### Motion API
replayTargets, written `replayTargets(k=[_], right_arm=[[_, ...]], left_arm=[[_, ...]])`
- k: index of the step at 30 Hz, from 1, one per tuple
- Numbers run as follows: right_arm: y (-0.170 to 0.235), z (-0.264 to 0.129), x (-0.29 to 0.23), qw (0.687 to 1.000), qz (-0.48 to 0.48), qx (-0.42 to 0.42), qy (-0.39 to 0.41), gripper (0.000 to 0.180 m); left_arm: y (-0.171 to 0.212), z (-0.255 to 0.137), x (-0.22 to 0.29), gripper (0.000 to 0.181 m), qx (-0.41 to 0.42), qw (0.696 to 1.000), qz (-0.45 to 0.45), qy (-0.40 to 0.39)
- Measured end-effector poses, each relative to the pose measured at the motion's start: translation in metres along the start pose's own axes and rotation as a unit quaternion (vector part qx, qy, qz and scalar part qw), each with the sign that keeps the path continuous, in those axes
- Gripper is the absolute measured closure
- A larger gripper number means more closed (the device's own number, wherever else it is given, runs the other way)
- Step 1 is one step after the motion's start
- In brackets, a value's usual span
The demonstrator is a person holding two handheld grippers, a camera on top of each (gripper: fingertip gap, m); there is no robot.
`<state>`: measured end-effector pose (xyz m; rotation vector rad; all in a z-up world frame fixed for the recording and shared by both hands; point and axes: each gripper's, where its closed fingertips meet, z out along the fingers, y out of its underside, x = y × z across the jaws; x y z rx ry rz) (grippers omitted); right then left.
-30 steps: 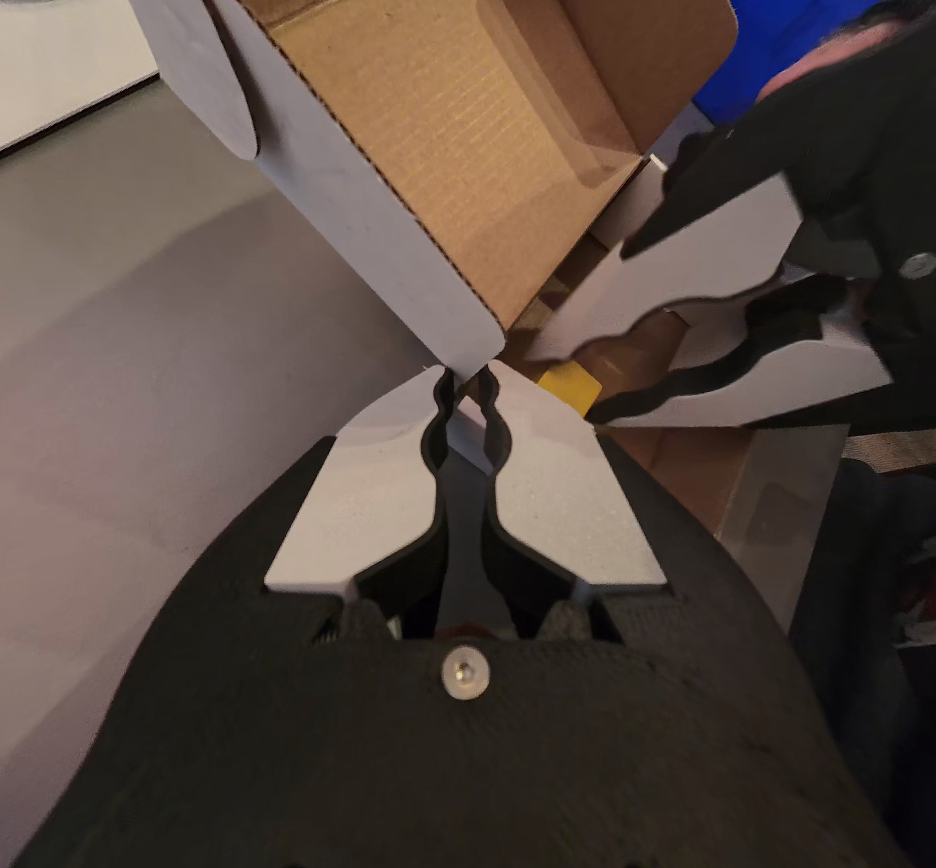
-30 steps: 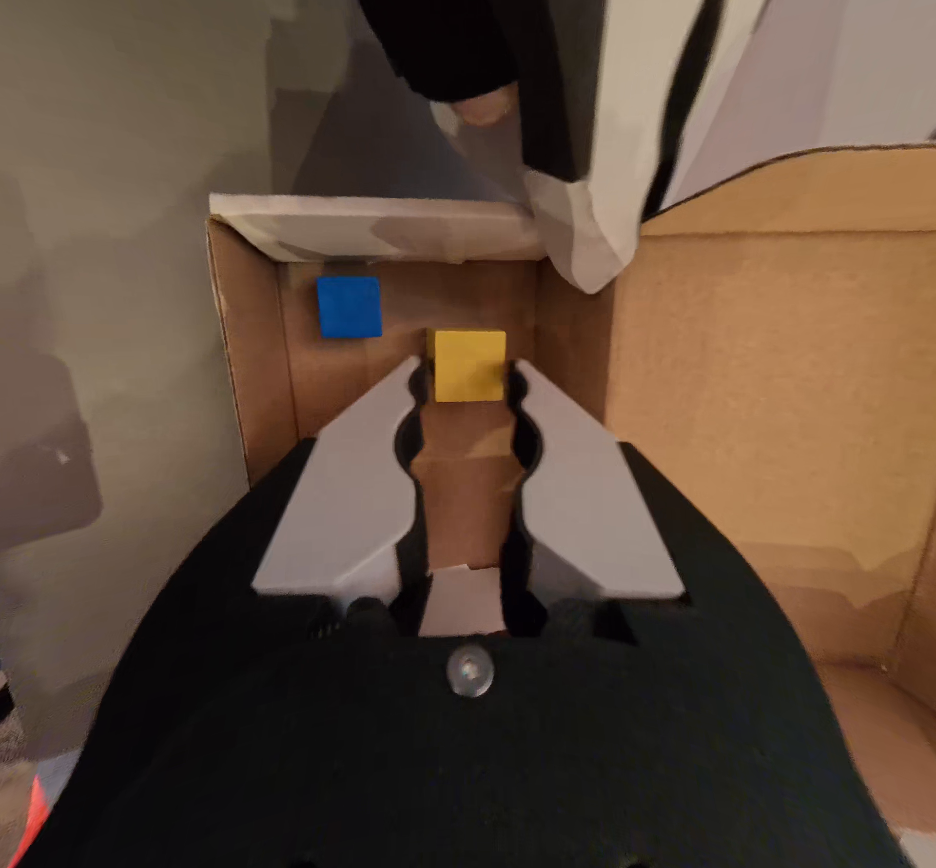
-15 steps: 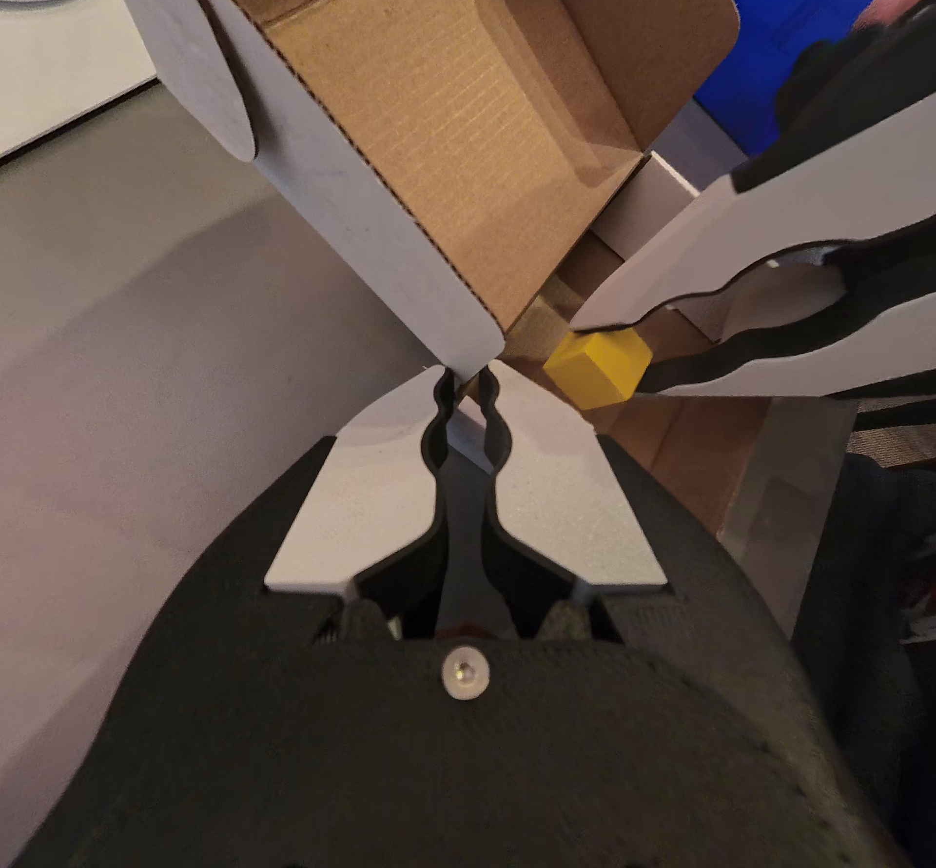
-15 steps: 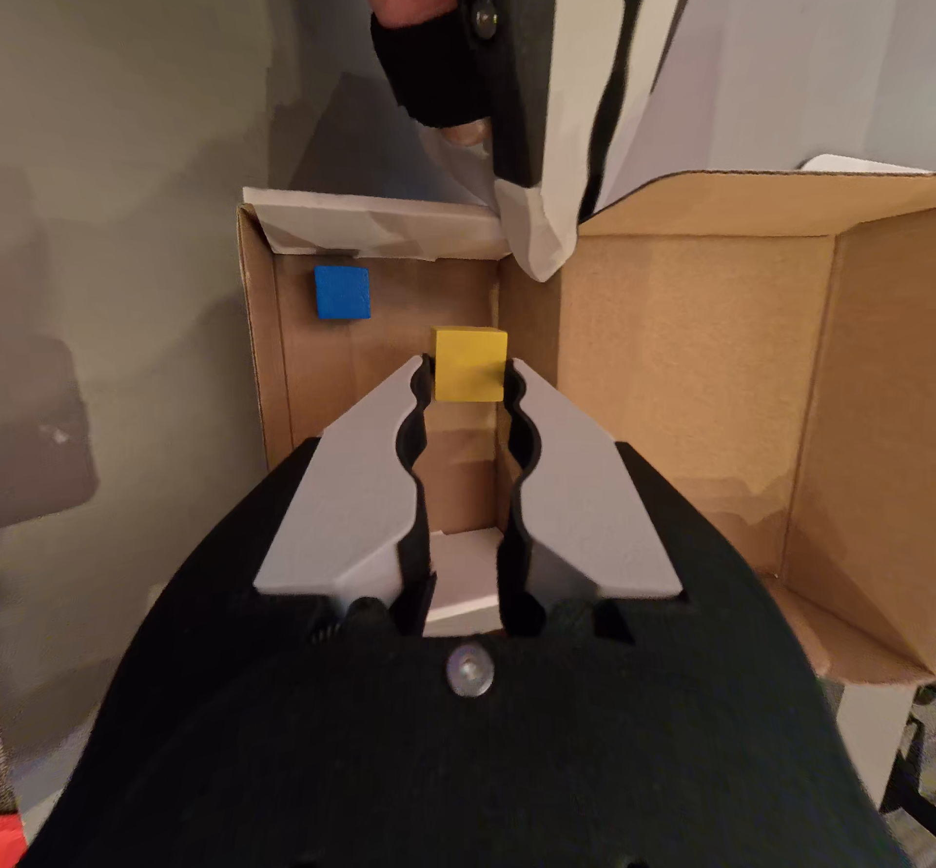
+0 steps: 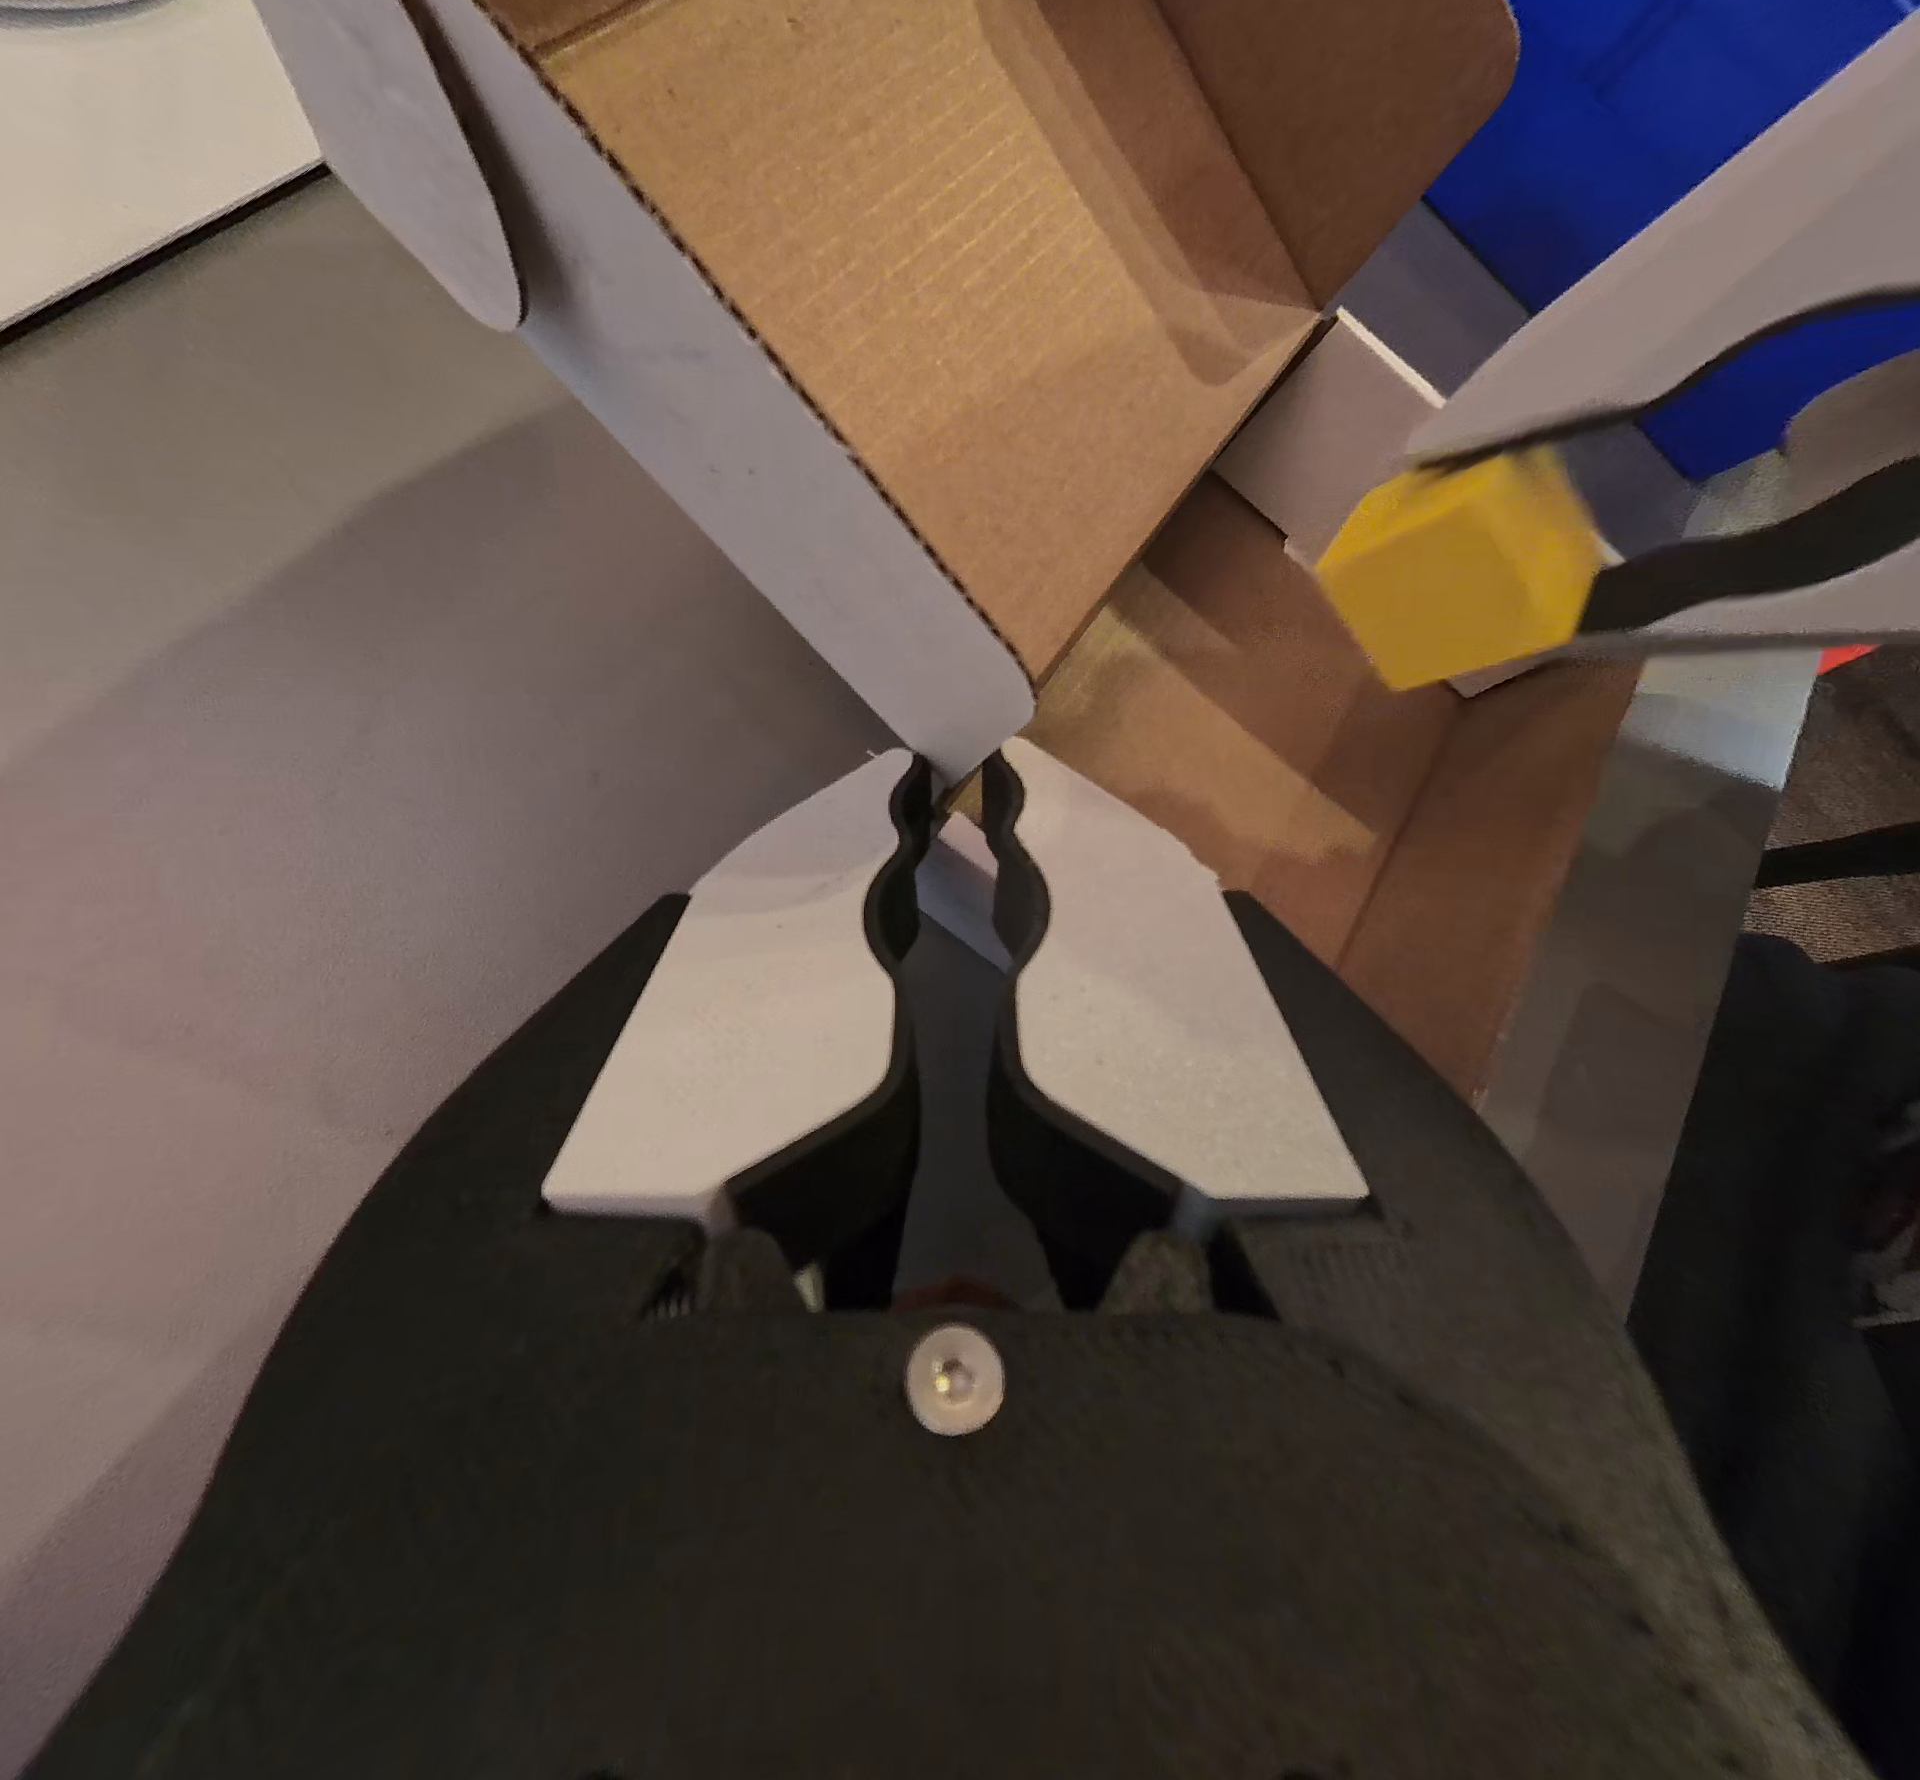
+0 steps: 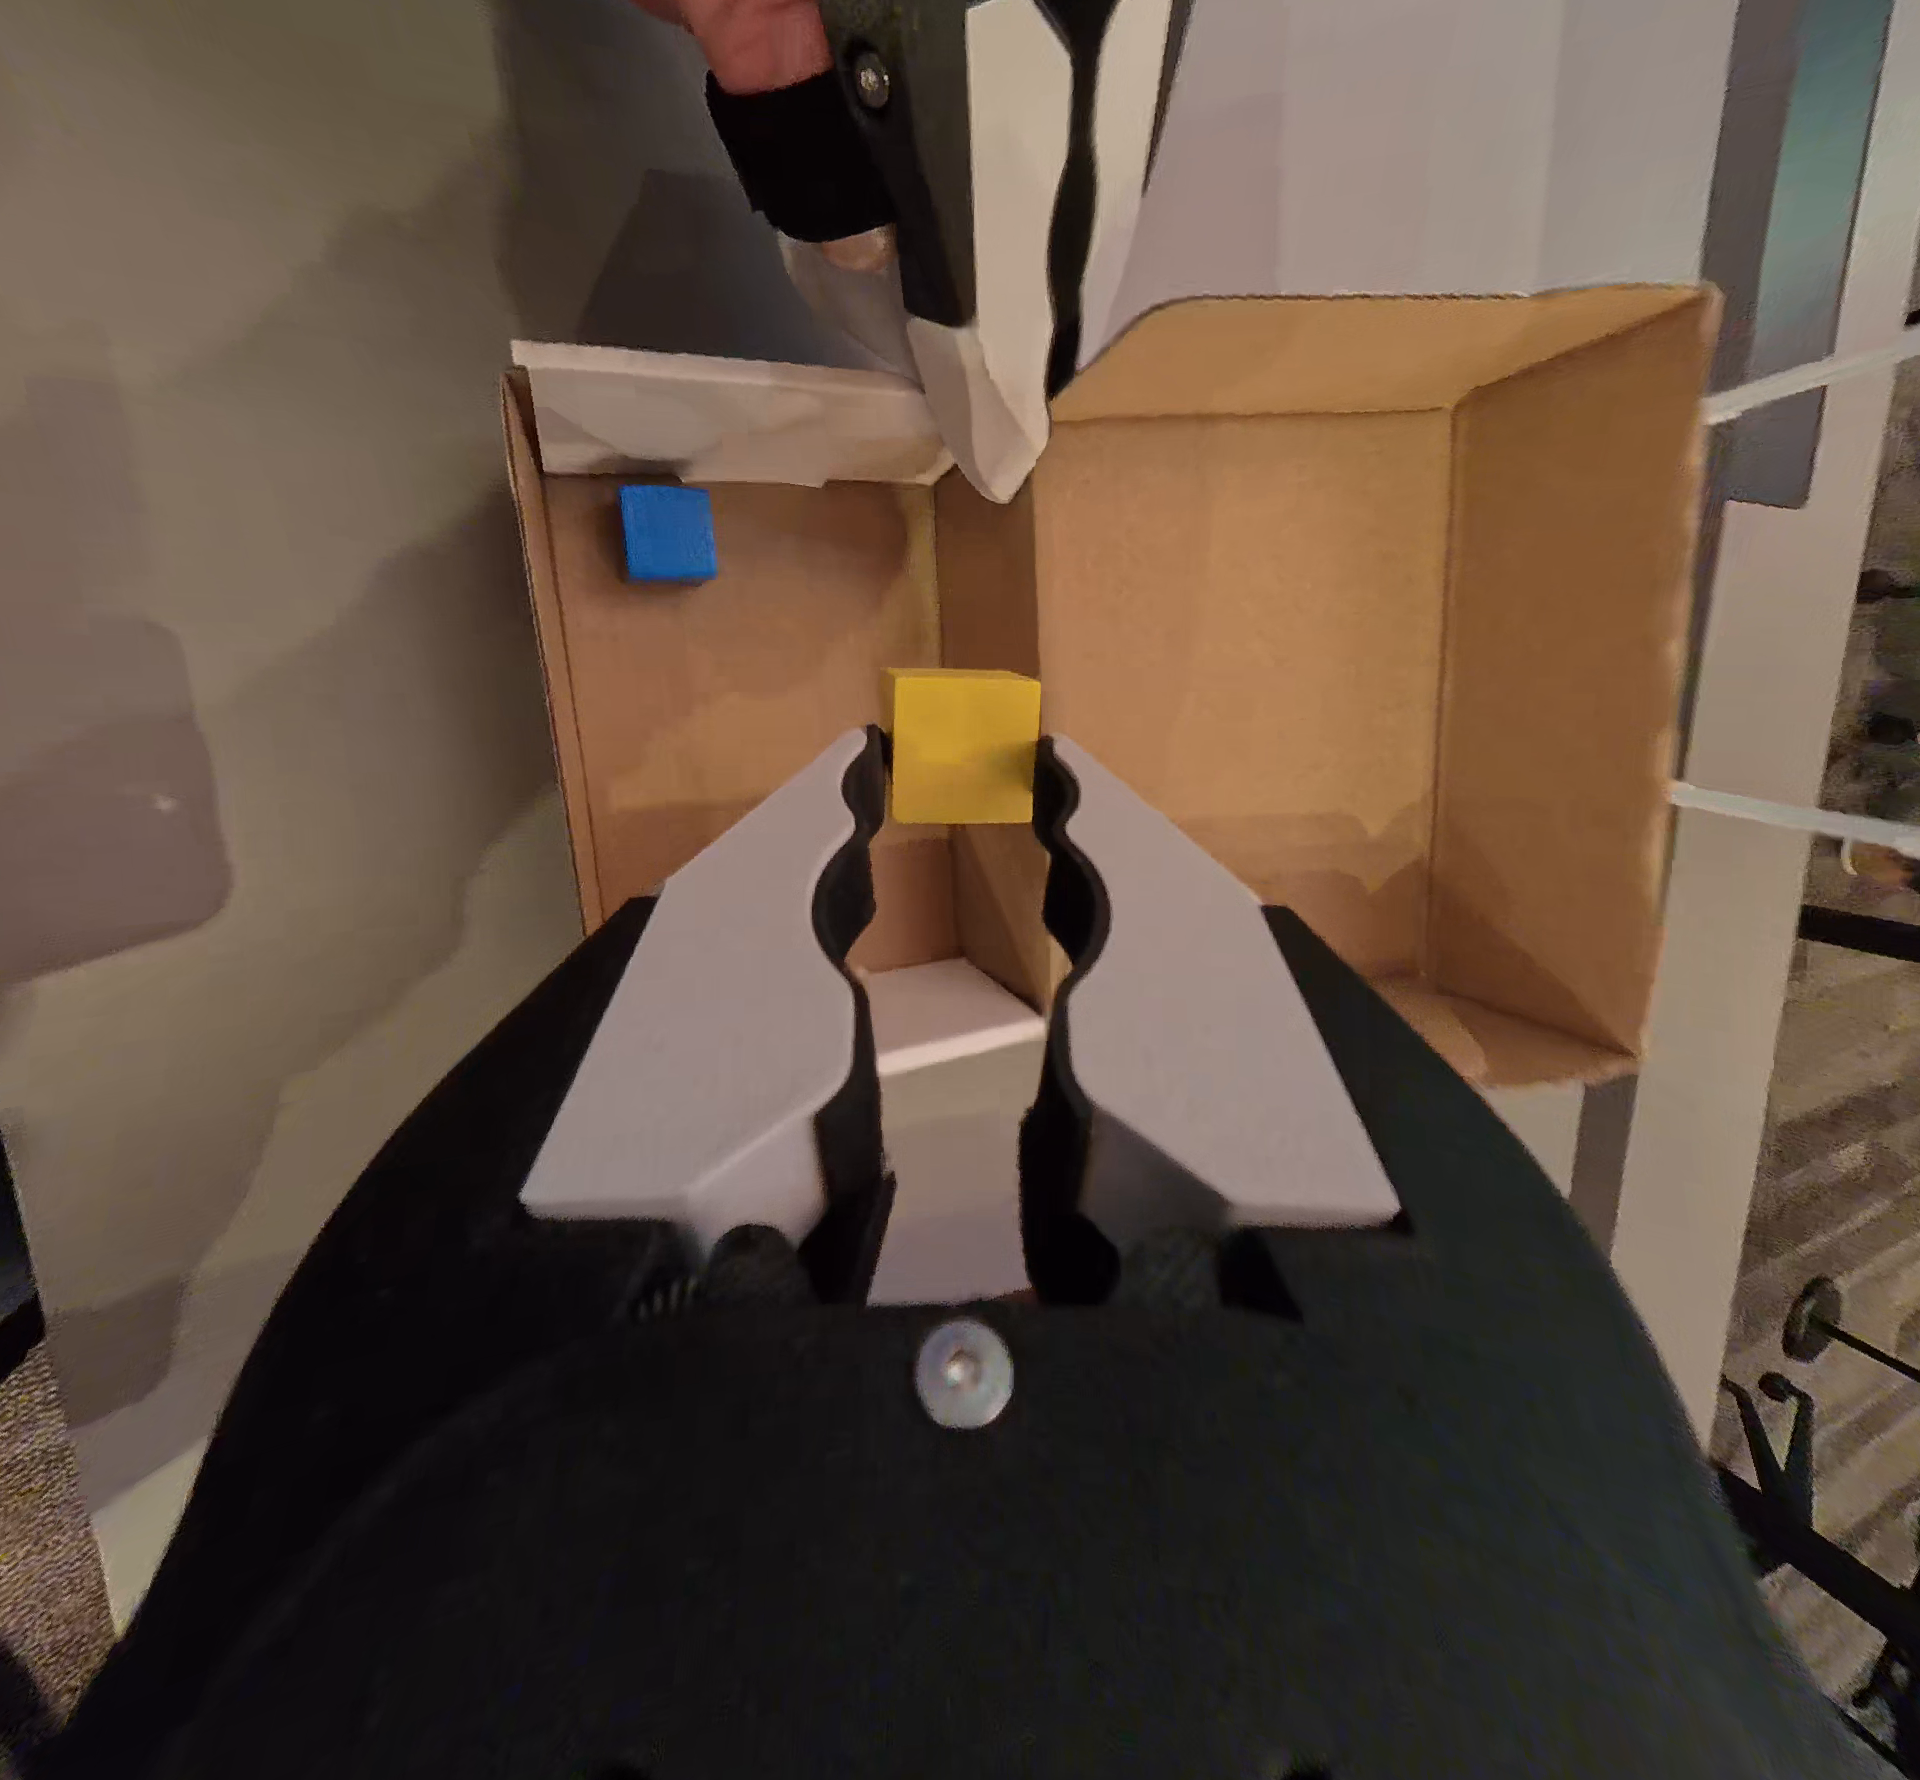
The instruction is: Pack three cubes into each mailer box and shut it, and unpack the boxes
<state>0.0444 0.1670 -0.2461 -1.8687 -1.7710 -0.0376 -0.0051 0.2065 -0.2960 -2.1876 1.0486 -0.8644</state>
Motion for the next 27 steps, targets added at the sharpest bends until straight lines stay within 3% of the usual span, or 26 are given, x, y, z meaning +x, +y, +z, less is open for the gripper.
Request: replayTargets(k=[5,9,12,15,19,27], right_arm=[[0.029,-0.071,0.014,0.999,0.026,0.027,0.023,0.154],[0.106,-0.138,0.017,0.998,0.057,-0.019,0.035,0.154],[0.174,-0.166,0.002,0.993,0.093,-0.076,0.017,0.153],[0.239,-0.172,-0.025,0.981,0.131,-0.141,-0.022,0.153],[0.291,-0.157,-0.055,0.97,0.162,-0.168,-0.062,0.153],[0.326,-0.11,-0.082,0.961,0.165,-0.19,-0.113,0.153]], left_arm=[[0.001,-0.001,0.0,0.171,0.0,1.0,0.001,0.0],[0.0,0.0,0.0,0.172,0.0,1.0,-0.001,0.002],[0.0,0.0,0.0,0.172,0.0,1.0,-0.003,0.001],[0.0,0.0,0.0,0.172,0.001,1.0,-0.004,0.001],[0.0,0.0,0.0,0.172,0.001,1.0,-0.006,-0.001],[0.0,0.0,0.001,0.171,0.003,1.0,-0.007,-0.005]])
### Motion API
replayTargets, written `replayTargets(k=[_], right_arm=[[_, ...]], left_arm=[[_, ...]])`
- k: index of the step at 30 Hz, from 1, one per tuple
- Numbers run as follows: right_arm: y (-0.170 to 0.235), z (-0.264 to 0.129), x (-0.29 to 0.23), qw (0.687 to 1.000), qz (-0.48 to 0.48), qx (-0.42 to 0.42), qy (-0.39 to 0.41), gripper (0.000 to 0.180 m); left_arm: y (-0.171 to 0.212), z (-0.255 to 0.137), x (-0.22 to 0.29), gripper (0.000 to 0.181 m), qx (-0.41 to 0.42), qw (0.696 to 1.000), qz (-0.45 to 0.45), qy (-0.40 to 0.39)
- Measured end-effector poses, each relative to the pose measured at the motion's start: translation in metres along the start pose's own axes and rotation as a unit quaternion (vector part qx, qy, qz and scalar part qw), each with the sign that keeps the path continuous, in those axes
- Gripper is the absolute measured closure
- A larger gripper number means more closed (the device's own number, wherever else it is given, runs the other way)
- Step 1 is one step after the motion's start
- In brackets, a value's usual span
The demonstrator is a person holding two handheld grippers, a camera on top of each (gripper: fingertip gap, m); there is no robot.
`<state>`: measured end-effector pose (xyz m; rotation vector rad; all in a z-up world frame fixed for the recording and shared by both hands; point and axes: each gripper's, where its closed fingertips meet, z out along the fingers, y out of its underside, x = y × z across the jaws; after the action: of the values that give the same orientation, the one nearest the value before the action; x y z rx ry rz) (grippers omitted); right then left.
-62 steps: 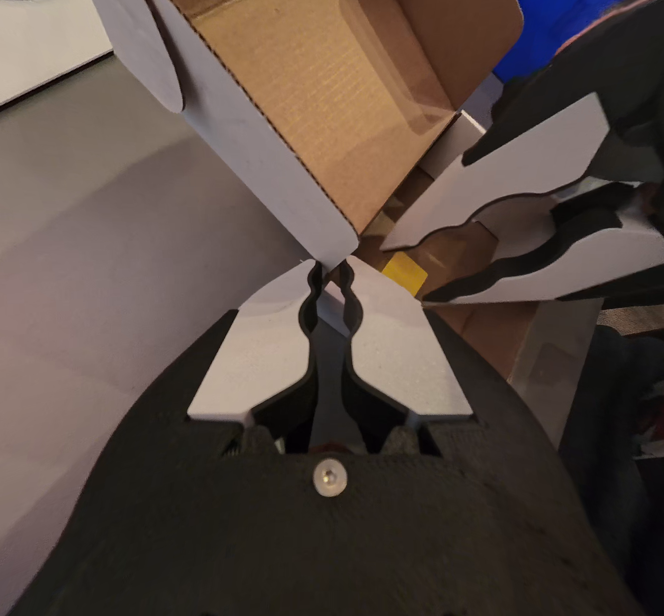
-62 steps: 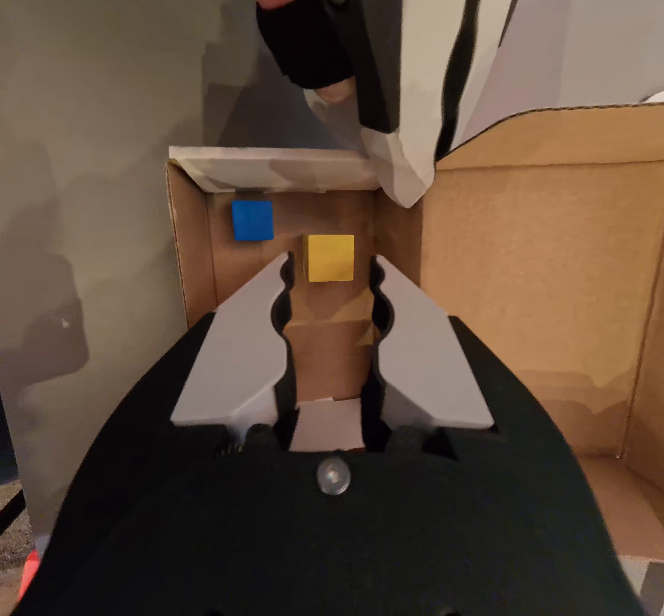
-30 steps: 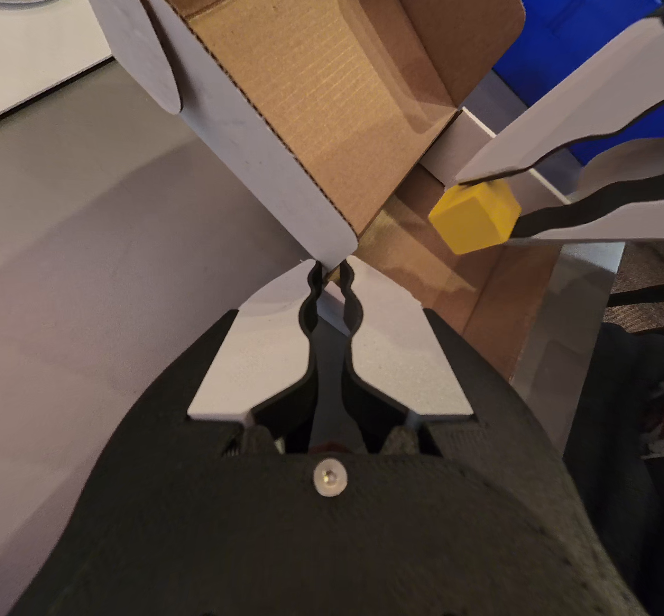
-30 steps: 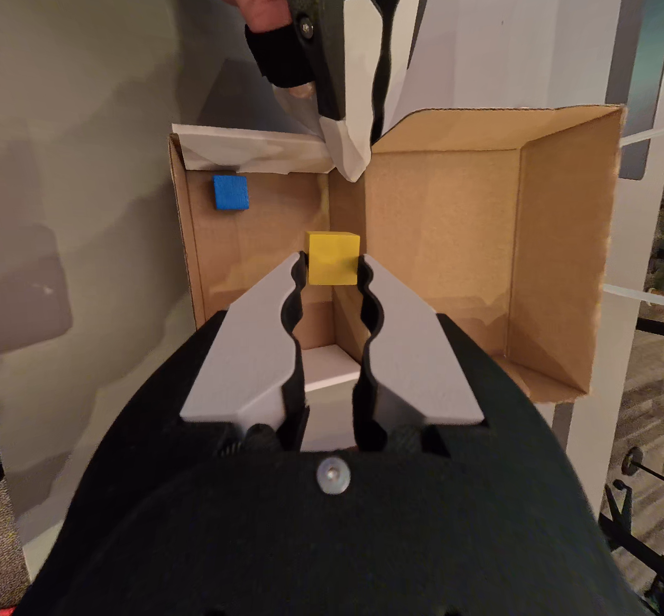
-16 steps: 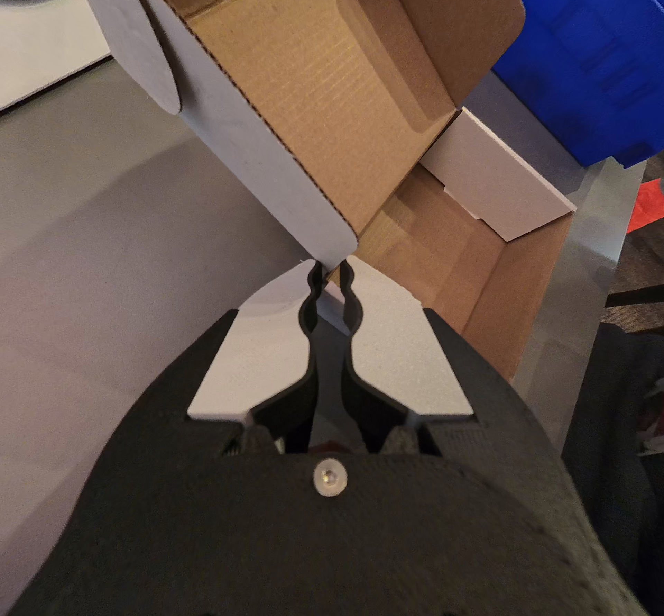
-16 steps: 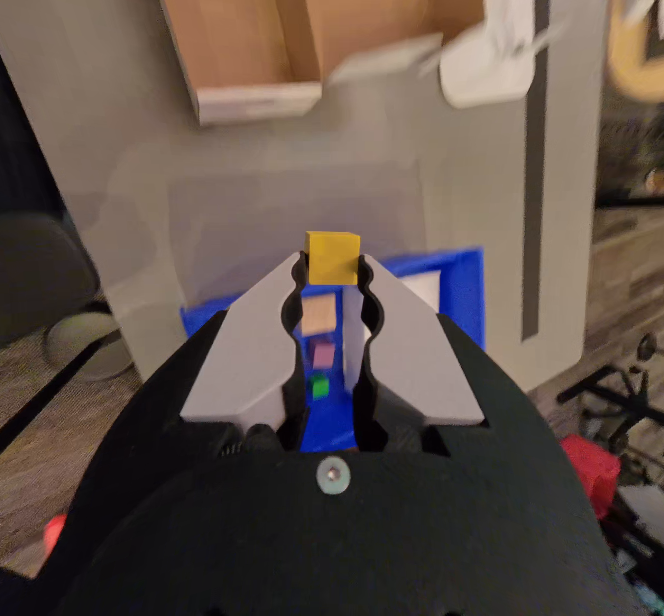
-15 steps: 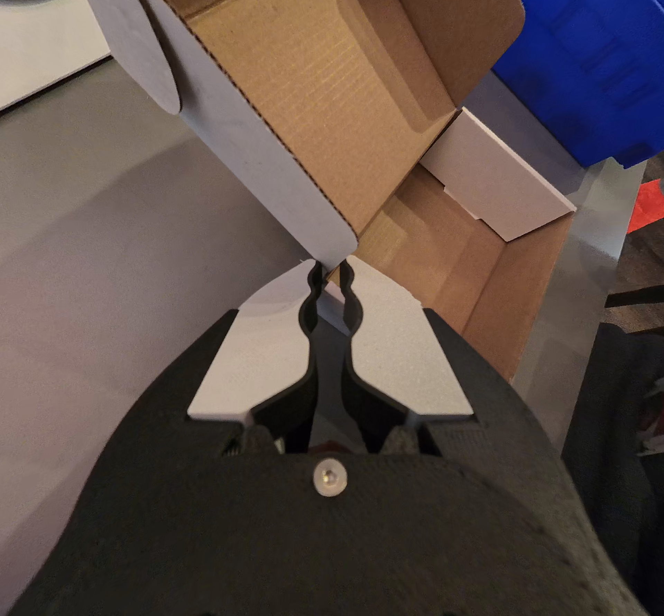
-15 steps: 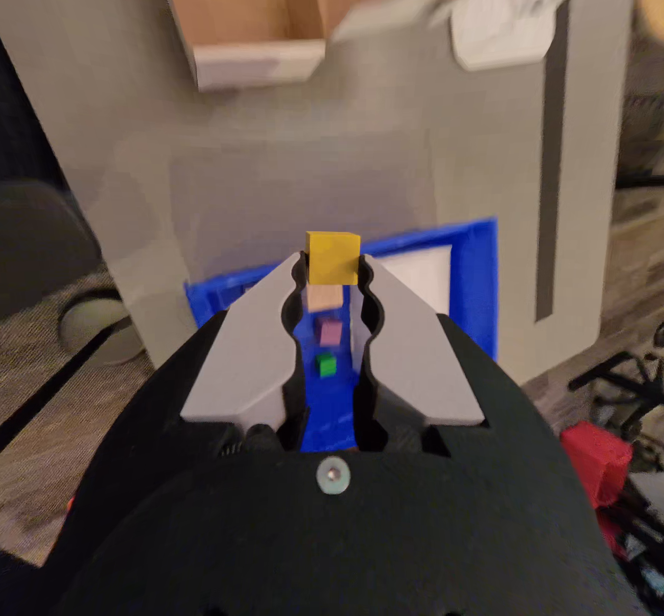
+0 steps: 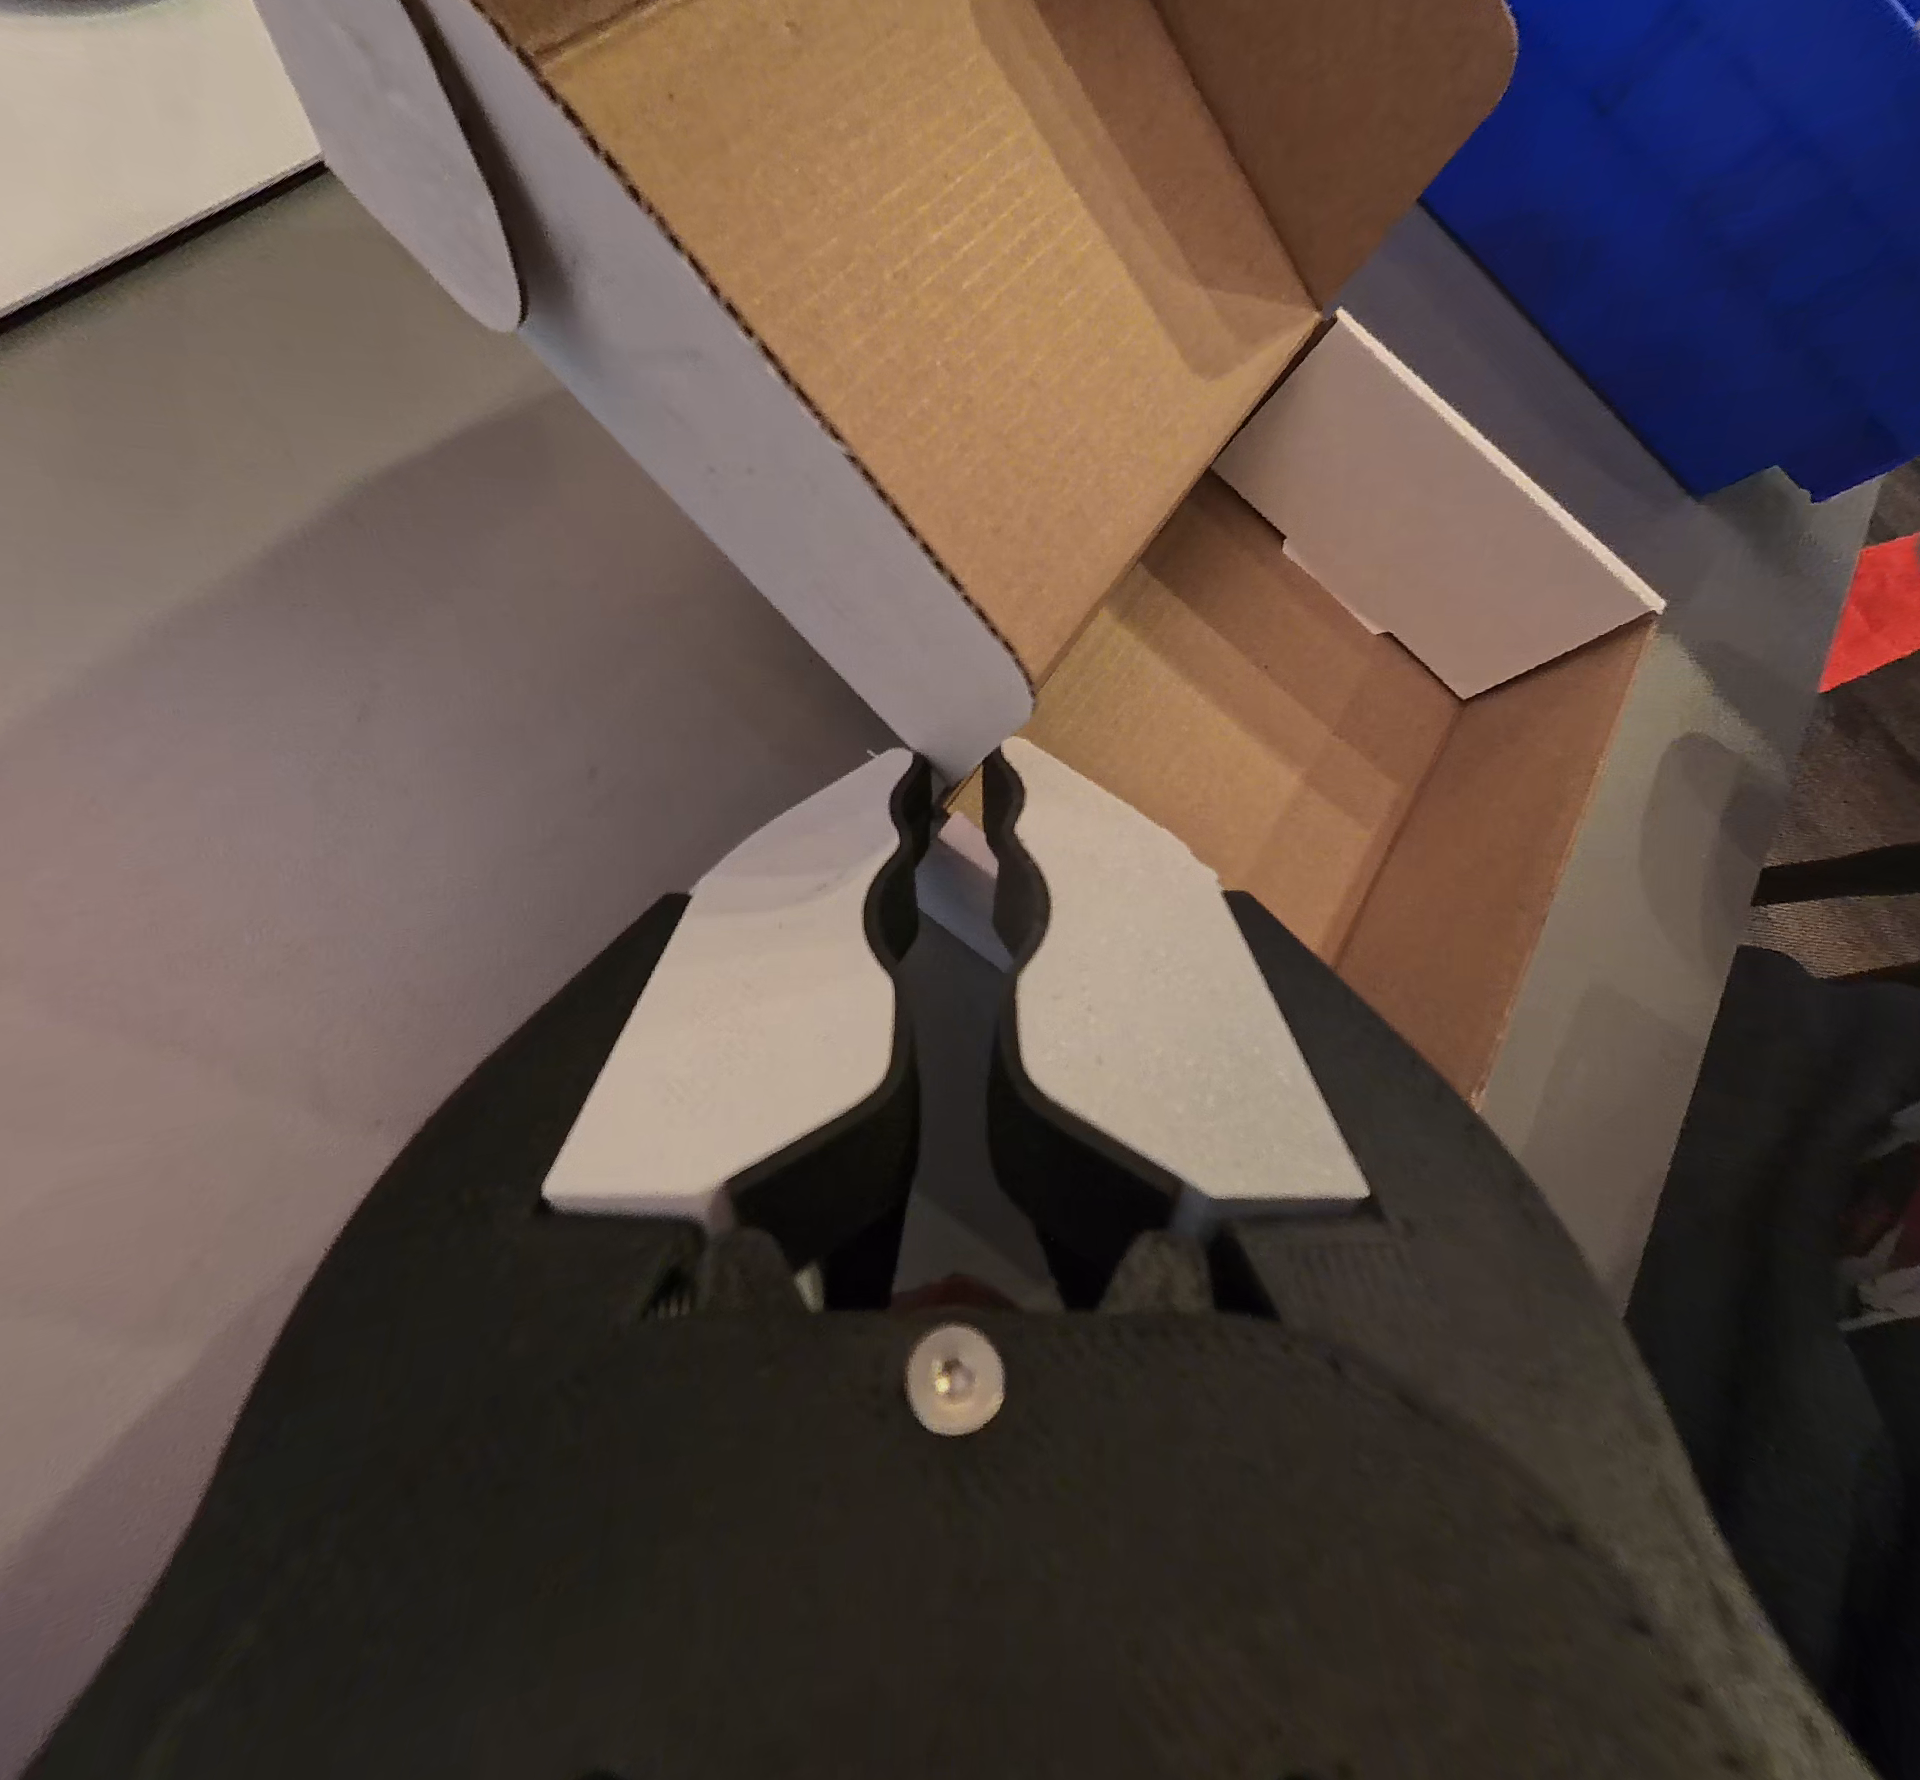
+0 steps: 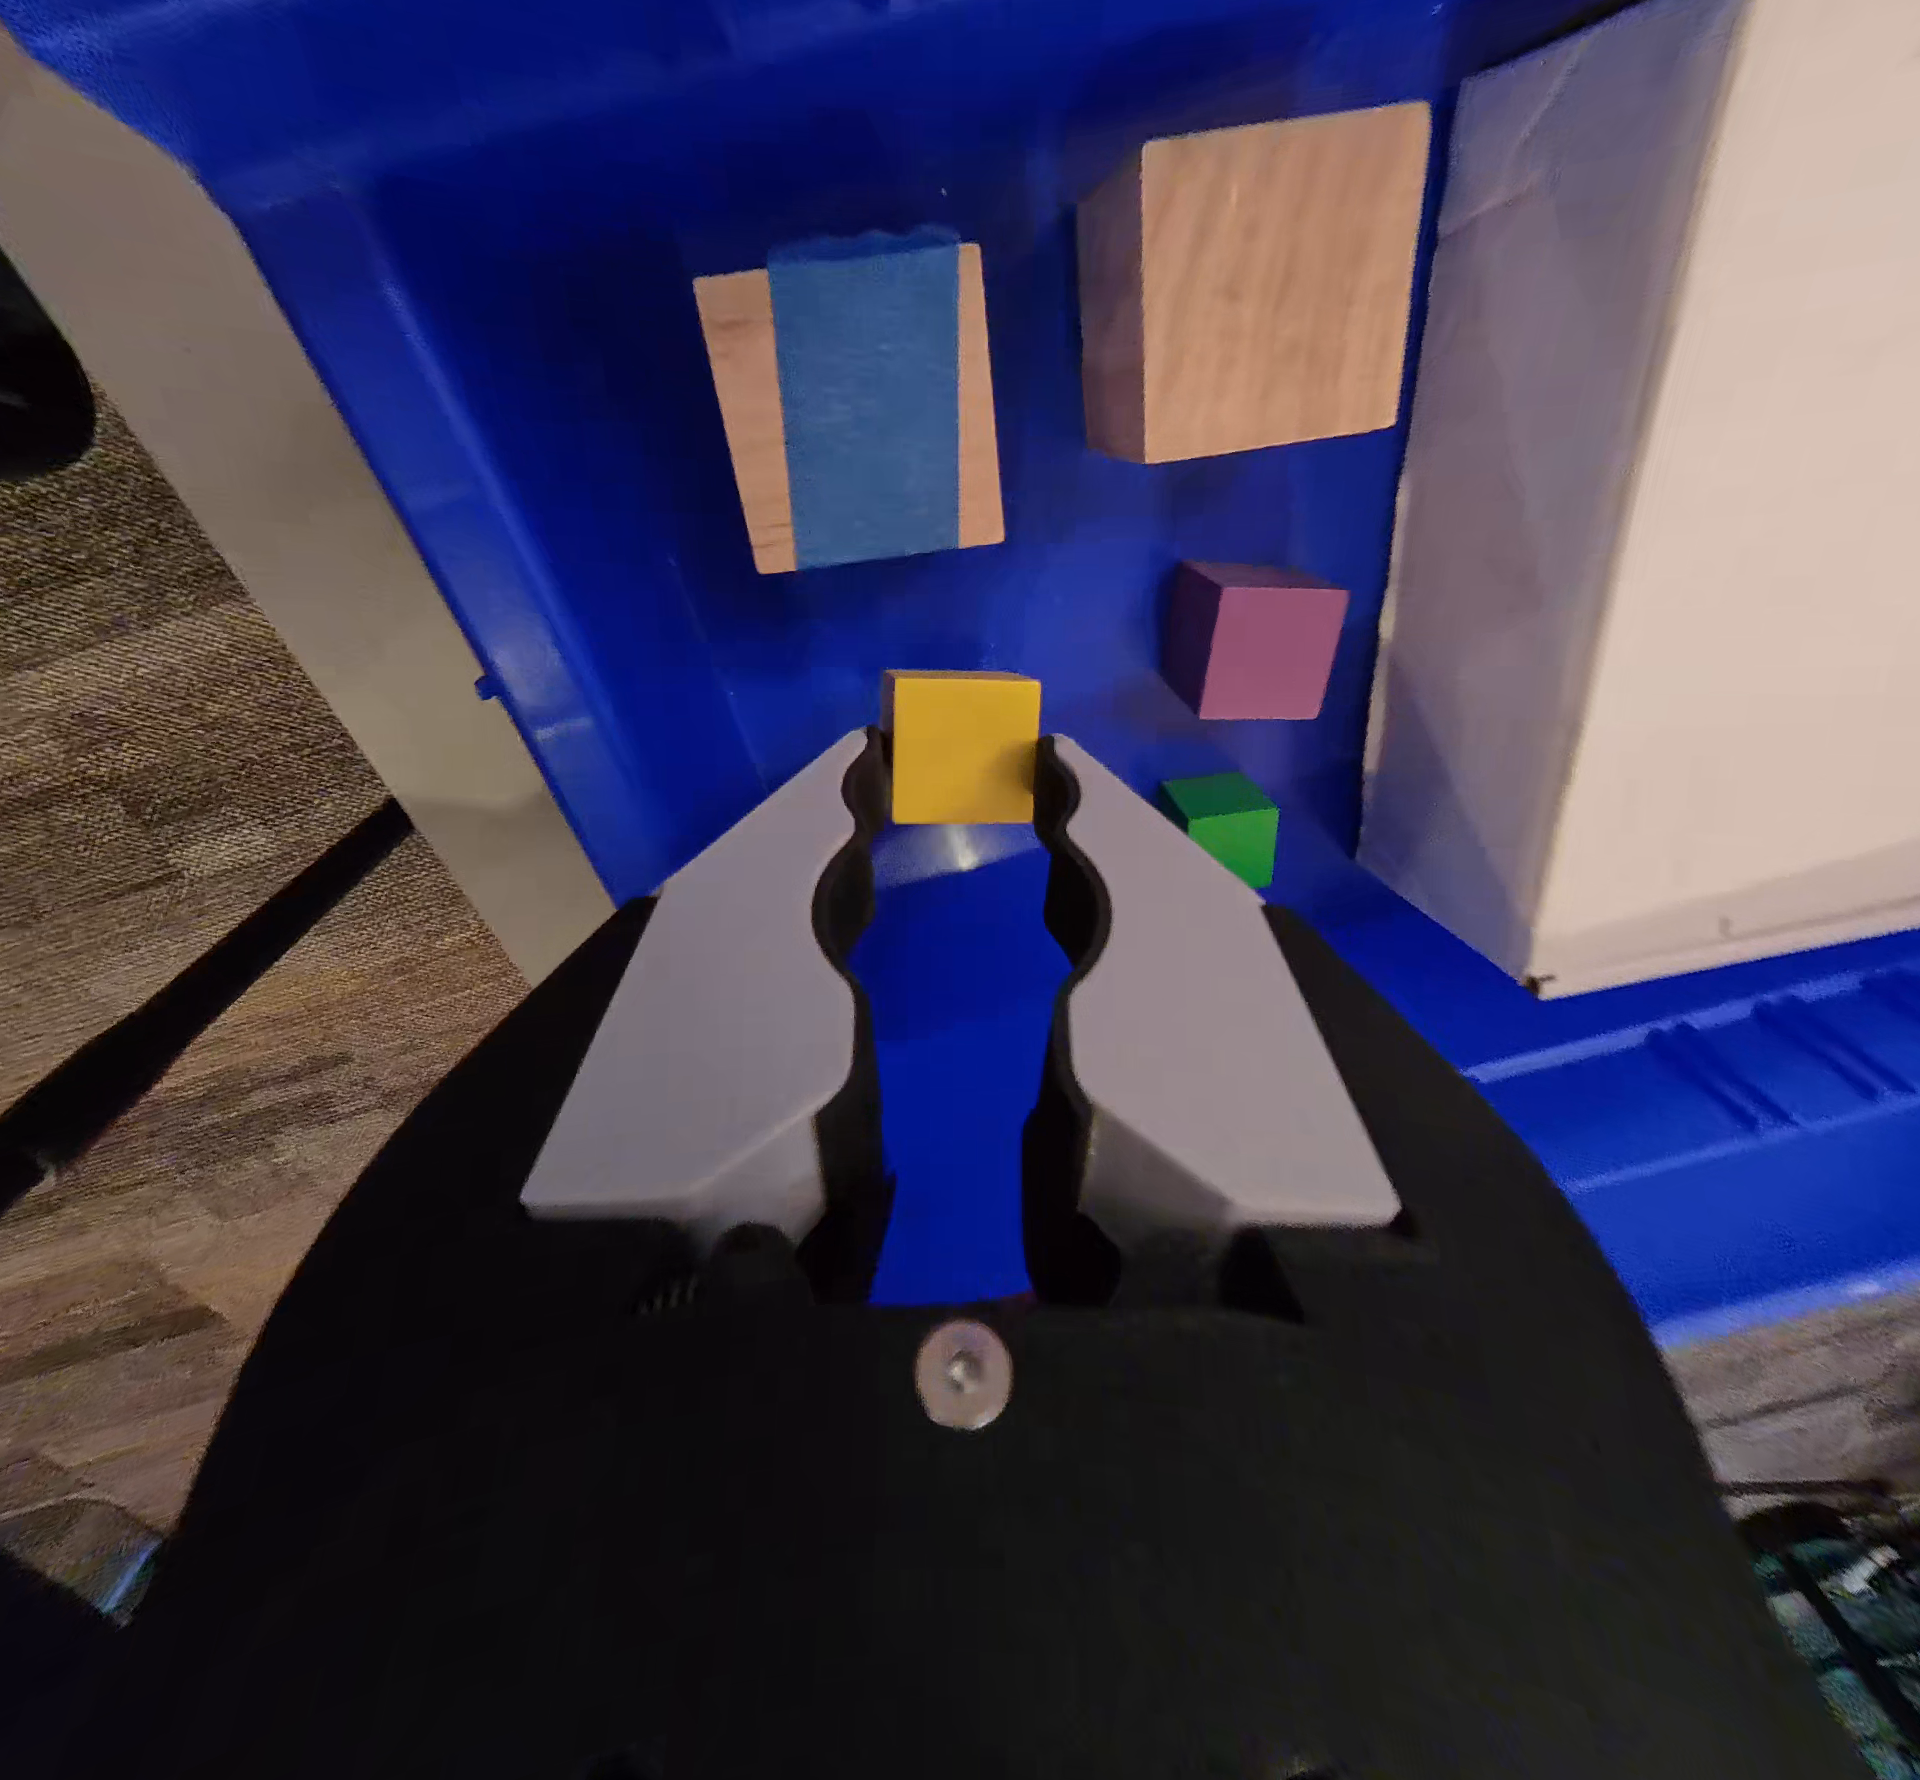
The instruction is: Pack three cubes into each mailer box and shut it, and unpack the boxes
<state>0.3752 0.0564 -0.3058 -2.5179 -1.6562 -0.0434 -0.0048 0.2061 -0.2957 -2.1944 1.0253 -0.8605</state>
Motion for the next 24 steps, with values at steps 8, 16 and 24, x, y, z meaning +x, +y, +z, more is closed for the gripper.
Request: replayTargets(k=[8,16,24], right_arm=[[0.005,0.002,0.004,1.0,0.026,0.0,0.009,0.137],[-0.169,-0.108,-0.021,0.975,-0.02,0.209,0.078,0.146],[-0.34,-0.026,-0.068,0.974,-0.074,0.211,-0.045,0.139]], left_arm=[[0.0,0.0,0.0,0.171,0.0,1.0,-0.001,0.002],[-0.001,0.002,0.001,0.171,0.003,1.0,-0.006,0.003],[0.0,0.002,0.002,0.171,0.003,1.0,0.001,-0.007]])
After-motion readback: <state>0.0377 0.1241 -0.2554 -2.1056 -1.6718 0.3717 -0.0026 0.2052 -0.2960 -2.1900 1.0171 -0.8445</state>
